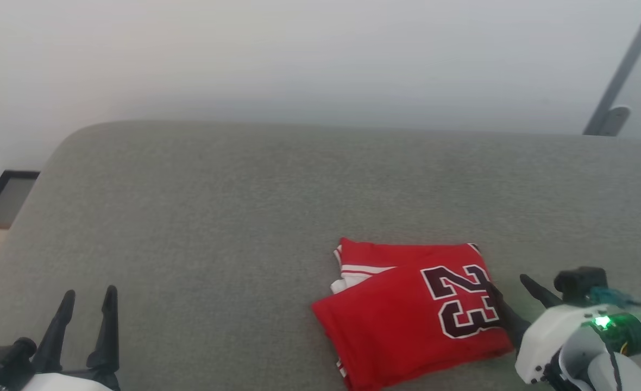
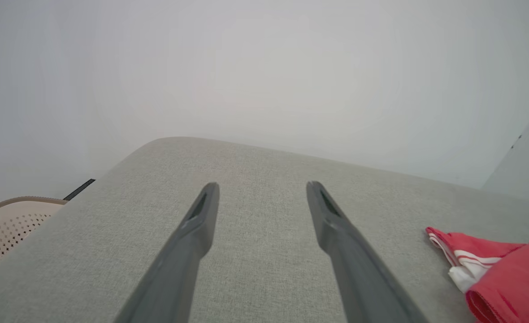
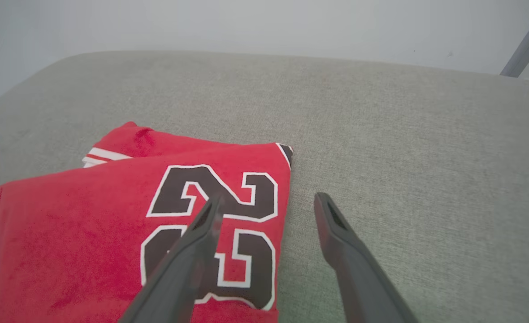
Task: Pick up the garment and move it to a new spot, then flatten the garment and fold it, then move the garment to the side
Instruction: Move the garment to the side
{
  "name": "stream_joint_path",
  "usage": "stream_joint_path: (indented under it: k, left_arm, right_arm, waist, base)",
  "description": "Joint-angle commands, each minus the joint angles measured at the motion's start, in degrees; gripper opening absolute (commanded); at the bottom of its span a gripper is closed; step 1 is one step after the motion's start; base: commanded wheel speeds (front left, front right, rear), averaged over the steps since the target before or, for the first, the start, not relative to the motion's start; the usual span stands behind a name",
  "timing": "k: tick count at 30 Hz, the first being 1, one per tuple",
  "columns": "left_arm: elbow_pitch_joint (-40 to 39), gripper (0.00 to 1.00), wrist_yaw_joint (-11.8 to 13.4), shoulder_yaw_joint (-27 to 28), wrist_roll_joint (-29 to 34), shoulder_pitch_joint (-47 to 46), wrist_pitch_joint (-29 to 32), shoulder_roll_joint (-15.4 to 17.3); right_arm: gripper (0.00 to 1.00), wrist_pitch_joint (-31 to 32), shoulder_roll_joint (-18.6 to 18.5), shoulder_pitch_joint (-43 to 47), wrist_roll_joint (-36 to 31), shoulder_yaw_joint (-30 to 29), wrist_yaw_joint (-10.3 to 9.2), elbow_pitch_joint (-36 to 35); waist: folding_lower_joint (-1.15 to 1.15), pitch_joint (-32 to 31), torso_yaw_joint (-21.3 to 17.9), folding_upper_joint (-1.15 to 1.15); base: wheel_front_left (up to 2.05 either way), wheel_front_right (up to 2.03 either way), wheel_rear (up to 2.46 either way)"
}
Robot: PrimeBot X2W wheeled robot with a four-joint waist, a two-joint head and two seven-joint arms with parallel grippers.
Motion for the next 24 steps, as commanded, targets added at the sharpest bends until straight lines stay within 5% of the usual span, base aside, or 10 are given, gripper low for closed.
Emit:
stream_joint_path:
  k: [1, 21, 23, 24]
  left_arm:
    - [0.14, 1.0, -0.14, -0.4, -0.21, -0.2, -0.24, -0.11]
    - [1.42, 1.0, -0.14, -3.56, -0.69, -3.86, -0.23, -0.87]
    - [1.47, 1.0, -0.14, -3.69, -0.65, -4.25, -0.23, -1.01]
    - [1.51, 1.0, -0.14, -3.77, -0.63, -4.37, -0.23, -1.1]
  right_arm:
    - [1.0, 2.11, -0.32, -1.66, 0.5, 0.75, -0.03, 1.23]
    - [1.0, 32.58, -1.74, -11.07, 5.72, 4.3, -0.03, 11.92]
    - [0.0, 34.45, -1.7, -11.66, 6.13, 4.61, -0.02, 11.25]
    - [0.0, 35.45, -1.9, -12.0, 6.03, 4.61, -0.02, 11.11]
  waist:
    - [0.0, 1.01, 1.54, 0.0]
    - [0.0, 5.71, 7.22, 0.0]
    - [0.0, 6.1, 7.39, 0.0]
    - [0.0, 6.27, 7.43, 0.0]
  base:
    - [0.0, 0.0, 0.0]
    - [0.0, 0.0, 0.0]
    - [0.0, 0.0, 0.0]
    - [0.0, 0.0, 0.0]
